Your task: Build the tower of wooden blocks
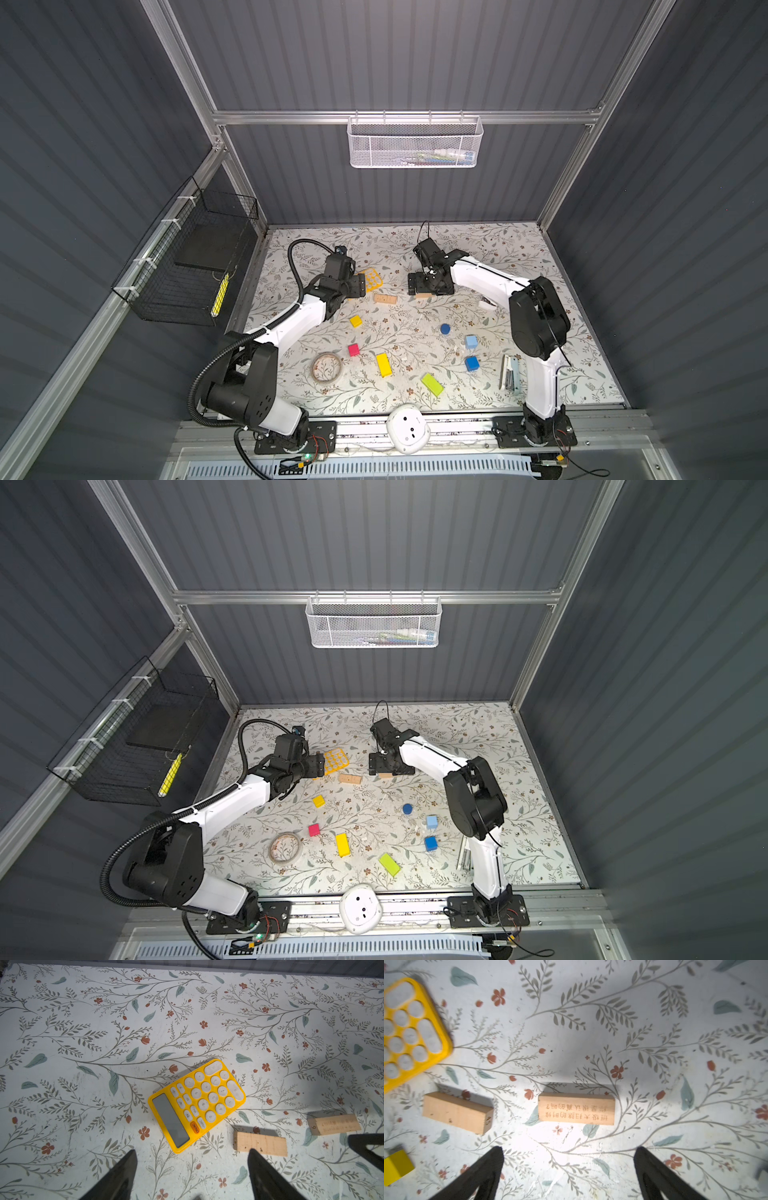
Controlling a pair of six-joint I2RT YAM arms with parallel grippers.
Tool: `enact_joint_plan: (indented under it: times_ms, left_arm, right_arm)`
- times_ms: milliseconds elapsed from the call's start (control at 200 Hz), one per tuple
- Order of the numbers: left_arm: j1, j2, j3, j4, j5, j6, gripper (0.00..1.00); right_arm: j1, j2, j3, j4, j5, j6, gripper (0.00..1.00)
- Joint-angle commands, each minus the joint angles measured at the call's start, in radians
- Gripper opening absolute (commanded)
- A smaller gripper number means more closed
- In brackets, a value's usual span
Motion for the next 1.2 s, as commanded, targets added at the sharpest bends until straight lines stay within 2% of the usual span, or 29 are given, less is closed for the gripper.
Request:
enact_joint_plan:
  times_ms: [0,155,260,420,585,650,975,1196]
  left_arm:
    - [-0.002,-0.007,0.022,-0.022,0.017,0.018,0.83]
    - [-0.009,0.01,0.027,-0.006,0.133,0.047,0.82]
    - [-0.048,0.042,0.055,-0.027,0.172,0.093,0.81]
    - [-0.13,0.142,0.154,-0.103,0.151,0.134,0.81]
    - [-0.182,0.274,0.291,-0.233,0.078,0.129,0.8]
    - [-0.19,0.315,0.329,-0.273,0.047,0.119,0.8]
    - [-0.209,0.402,0.413,-0.364,0.03,0.093,0.82]
    - [-0.215,0.447,0.44,-0.359,0.077,0.086,0.82]
  right_arm:
    - [-0.007,-0.056,-0.023,-0.005,-0.005,-0.012,0.99]
    - [-0.022,-0.155,-0.08,0.031,-0.003,-0.011,0.99]
    - [-0.042,-0.23,-0.14,0.071,-0.021,-0.01,0.99]
    - [-0.077,-0.337,-0.218,0.134,-0.039,-0.009,0.99]
    - [-0.116,-0.453,-0.282,0.218,-0.065,-0.001,0.99]
    - [-0.125,-0.496,-0.298,0.251,-0.068,0.002,0.99]
    - [-0.167,-0.65,-0.348,0.409,-0.099,0.028,0.99]
    - [-0.188,-0.721,-0.39,0.484,-0.137,0.061,0.99]
